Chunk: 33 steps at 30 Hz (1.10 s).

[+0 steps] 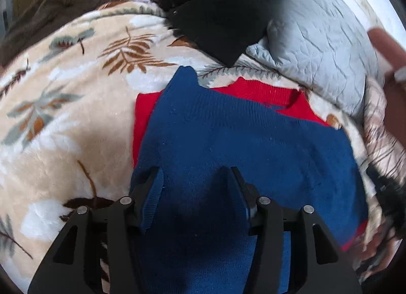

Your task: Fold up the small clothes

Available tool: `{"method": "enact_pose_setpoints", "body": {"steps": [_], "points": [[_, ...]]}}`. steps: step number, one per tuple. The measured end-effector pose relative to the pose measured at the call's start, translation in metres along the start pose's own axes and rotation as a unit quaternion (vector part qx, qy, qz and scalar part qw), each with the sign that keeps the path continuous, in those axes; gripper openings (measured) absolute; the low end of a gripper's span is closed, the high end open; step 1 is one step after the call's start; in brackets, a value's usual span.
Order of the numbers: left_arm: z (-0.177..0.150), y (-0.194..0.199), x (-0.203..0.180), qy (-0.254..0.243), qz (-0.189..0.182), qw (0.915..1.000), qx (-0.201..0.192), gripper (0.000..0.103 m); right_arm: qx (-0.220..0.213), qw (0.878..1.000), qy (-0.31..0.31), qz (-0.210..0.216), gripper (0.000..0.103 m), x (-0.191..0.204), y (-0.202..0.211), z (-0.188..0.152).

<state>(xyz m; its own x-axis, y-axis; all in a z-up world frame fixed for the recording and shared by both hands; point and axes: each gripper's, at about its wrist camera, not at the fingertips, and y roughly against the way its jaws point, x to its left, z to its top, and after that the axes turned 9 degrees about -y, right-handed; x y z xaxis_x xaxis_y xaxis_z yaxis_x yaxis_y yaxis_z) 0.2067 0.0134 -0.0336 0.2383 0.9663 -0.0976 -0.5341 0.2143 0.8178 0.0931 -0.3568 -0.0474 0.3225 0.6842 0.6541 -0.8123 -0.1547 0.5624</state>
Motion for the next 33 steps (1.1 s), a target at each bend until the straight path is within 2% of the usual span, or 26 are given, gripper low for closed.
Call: {"method": "enact_pose_setpoints", "body": {"steps": [3,6,8,15,22,27,31,33], "points": [[-0.001,-0.002,0.001,0.006,-0.002,1.0,0.002,0.057,0.014,1.0,0.025,0.005,0.023,0.008,-0.001,-0.005],[-0.001,-0.002,0.002,0.007,-0.002,1.0,0.006,0.058,0.069,0.996,0.025,-0.045,0.02,-0.004,-0.029,-0.017],[-0.001,-0.003,0.001,0.005,-0.001,1.0,0.007,0.059,0.057,0.998,0.017,-0.033,0.02,-0.009,-0.028,-0.017],[-0.002,-0.001,0.003,0.022,-0.007,0.9996,0.017,0.06,0.066,0.997,-0.036,-0.014,0.02,-0.02,-0.025,-0.014],[-0.005,0.014,0.012,0.065,-0.025,0.9974,0.018,0.06,0.056,0.996,-0.065,-0.037,0.021,-0.015,-0.01,-0.014],[-0.004,0.037,0.02,0.088,-0.048,0.995,0.007,0.061,0.047,0.992,-0.103,-0.06,0.032,-0.018,0.023,-0.011],[-0.008,0.04,0.032,0.104,-0.044,0.9934,0.019,0.061,0.033,0.986,-0.163,-0.023,0.053,-0.022,0.063,-0.02],[-0.012,0.035,0.038,0.119,-0.051,0.9912,0.03,0.061,0.017,0.987,-0.159,-0.029,0.058,-0.021,0.074,-0.028]]}}
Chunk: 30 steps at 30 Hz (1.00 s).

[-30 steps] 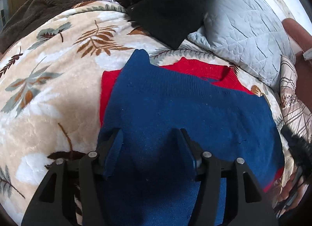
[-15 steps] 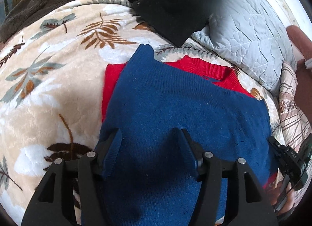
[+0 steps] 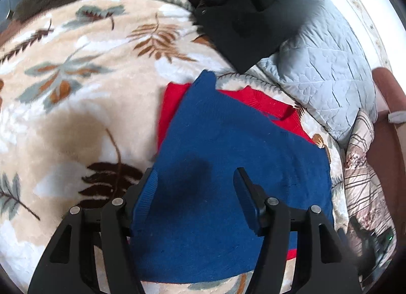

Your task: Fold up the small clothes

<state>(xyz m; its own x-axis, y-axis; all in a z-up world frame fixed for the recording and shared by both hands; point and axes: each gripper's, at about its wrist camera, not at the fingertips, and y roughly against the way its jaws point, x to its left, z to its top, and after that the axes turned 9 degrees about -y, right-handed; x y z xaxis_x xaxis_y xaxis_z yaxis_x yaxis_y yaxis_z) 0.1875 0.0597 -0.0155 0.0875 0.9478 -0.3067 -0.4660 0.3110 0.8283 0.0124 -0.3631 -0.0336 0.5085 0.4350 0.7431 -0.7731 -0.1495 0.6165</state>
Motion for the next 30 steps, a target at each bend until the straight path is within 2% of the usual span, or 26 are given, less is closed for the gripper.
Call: {"method": "enact_pose_setpoints", "body": {"steps": [4,7,9,10,11,13,15,17,18,20,21,23,26,28,30], "points": [[-0.005,-0.002,0.009,0.014,-0.002,0.9999,0.009,0.061,-0.015,0.997,0.045,-0.065,0.058,0.001,-0.012,0.002],[-0.004,-0.004,0.012,0.012,0.002,0.9999,0.008,0.061,-0.007,0.996,0.052,-0.073,0.057,-0.006,-0.027,0.003],[-0.005,-0.011,0.013,0.013,0.004,0.9997,0.018,0.061,0.016,0.995,0.068,-0.071,0.049,-0.008,-0.041,0.0],[-0.005,-0.016,0.013,0.013,0.003,0.9996,0.026,0.061,0.026,0.993,0.083,-0.079,0.028,-0.006,-0.048,-0.002],[-0.006,-0.02,0.014,0.012,0.002,0.9994,0.032,0.061,0.026,0.99,0.11,-0.084,0.017,0.0,-0.051,-0.006],[-0.006,-0.028,0.014,0.01,0.011,0.999,0.042,0.061,0.004,0.987,0.139,-0.084,0.009,0.008,-0.046,-0.008],[-0.006,-0.028,0.013,0.003,0.015,0.9993,0.033,0.062,-0.019,0.988,0.14,-0.066,0.008,0.011,-0.035,-0.005],[-0.005,-0.029,0.011,-0.009,0.026,0.9992,0.03,0.064,-0.031,0.986,0.145,-0.077,0.007,0.011,-0.029,-0.002],[-0.005,-0.03,0.01,-0.014,0.029,0.999,0.031,0.065,-0.027,0.985,0.148,-0.089,0.007,0.008,-0.032,-0.001],[-0.005,-0.03,0.009,-0.019,0.031,0.9989,0.03,0.065,0.008,0.985,0.131,-0.113,0.008,-0.007,-0.048,0.0],[-0.004,-0.029,0.009,-0.019,0.032,0.9988,0.031,0.065,0.004,0.986,0.122,-0.113,0.008,-0.009,-0.048,-0.001],[-0.001,-0.02,0.012,-0.005,0.02,0.9996,0.019,0.065,-0.017,0.988,0.113,-0.104,0.016,-0.002,-0.04,-0.001],[0.006,0.002,0.016,0.014,-0.014,0.9994,-0.027,0.065,-0.068,0.986,0.127,-0.088,0.016,0.016,-0.027,-0.003],[0.008,0.007,0.016,0.013,-0.021,0.9988,-0.042,0.065,-0.076,0.986,0.14,-0.056,0.016,0.028,-0.026,-0.006],[0.009,0.003,0.016,0.009,-0.021,0.999,-0.039,0.065,-0.082,0.984,0.152,-0.043,0.016,0.036,-0.029,-0.01]]}}
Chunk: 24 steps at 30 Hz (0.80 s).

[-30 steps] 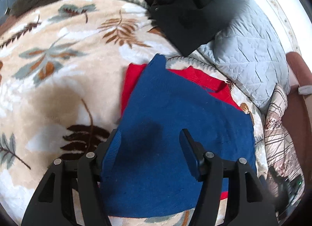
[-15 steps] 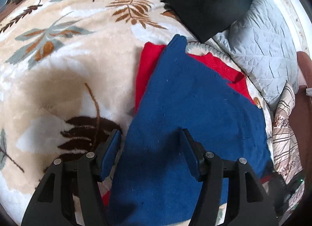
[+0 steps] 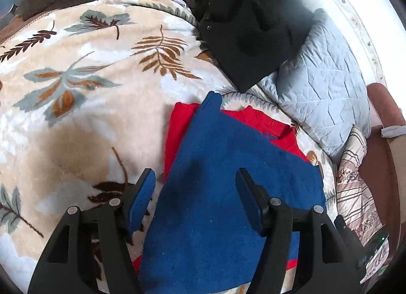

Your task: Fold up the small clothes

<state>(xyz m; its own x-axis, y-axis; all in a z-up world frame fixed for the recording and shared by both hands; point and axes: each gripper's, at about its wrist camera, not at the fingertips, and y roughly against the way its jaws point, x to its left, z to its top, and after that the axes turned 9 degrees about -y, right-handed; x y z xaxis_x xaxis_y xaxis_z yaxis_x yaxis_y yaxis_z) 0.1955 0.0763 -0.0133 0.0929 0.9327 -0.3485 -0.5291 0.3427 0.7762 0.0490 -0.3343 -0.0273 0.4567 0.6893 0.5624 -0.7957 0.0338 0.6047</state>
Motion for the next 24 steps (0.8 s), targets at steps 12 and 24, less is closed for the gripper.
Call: {"method": "enact_pose_setpoints", "body": {"steps": [12,24], "points": [[-0.006,-0.04,0.012,0.021,0.026,0.9978,0.057,0.069,0.052,0.998,0.007,-0.017,0.03,0.015,-0.035,-0.016],[-0.007,-0.036,0.004,0.003,0.046,0.9975,0.054,0.069,0.056,0.997,0.055,-0.024,0.042,0.026,-0.038,-0.021]]}}
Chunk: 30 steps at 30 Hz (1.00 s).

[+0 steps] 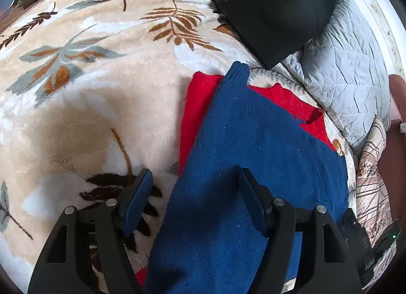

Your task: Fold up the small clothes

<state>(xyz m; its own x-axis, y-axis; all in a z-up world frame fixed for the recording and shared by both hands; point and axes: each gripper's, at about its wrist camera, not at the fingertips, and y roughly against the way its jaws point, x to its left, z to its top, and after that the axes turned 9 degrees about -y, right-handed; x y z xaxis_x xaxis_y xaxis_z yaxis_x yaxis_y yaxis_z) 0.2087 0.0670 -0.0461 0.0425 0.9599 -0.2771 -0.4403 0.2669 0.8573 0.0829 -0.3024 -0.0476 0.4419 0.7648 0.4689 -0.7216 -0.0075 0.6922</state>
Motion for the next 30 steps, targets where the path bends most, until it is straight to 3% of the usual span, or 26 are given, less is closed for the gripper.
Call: {"method": "enact_pose_setpoints", "body": {"steps": [10,15,25,30], "points": [[0.001,0.018,-0.008,-0.038,0.067,0.9963,-0.039,0.069,-0.026,1.0,-0.001,0.0,0.042,-0.004,0.01,0.004],[0.001,0.016,-0.011,-0.05,0.083,0.9945,-0.039,0.069,0.009,1.0,-0.013,-0.026,0.042,-0.02,-0.006,0.005],[0.0,0.016,-0.01,-0.069,0.1,0.9918,-0.04,0.069,-0.03,0.999,-0.018,-0.027,0.045,-0.02,0.009,0.009],[0.001,0.011,-0.006,-0.069,0.102,0.9918,-0.033,0.069,0.001,0.998,-0.028,-0.05,0.047,-0.032,-0.005,0.01]]}}
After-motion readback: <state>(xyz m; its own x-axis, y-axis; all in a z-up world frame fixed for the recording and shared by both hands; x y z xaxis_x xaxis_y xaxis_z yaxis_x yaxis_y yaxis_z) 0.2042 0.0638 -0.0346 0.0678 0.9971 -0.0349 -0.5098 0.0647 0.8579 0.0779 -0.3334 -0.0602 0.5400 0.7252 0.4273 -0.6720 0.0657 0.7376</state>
